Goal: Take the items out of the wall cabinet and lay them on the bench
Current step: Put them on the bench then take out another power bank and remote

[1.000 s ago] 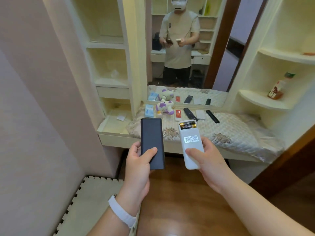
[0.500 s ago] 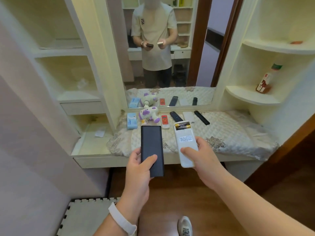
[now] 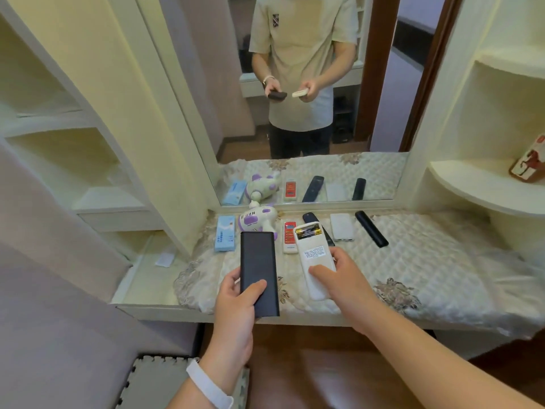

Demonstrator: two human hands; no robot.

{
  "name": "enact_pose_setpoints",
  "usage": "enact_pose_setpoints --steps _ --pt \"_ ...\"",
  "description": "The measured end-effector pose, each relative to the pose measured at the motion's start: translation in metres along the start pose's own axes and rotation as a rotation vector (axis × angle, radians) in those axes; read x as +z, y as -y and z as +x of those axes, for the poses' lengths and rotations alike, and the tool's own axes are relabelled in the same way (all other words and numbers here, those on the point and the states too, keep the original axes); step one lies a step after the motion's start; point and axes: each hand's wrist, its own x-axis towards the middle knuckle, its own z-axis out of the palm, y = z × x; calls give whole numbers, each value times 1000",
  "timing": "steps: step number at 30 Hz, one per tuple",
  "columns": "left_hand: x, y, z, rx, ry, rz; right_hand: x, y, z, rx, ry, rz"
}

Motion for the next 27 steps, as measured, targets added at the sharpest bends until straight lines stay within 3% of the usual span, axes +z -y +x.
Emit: enact_pose_setpoints --steps 19,27 --pt "-39 50 153 -227 -212 116 53 -82 132 298 59 -206" --pt "-79 79 225 -346 -183 198 97 -114 185 470 86 -290"
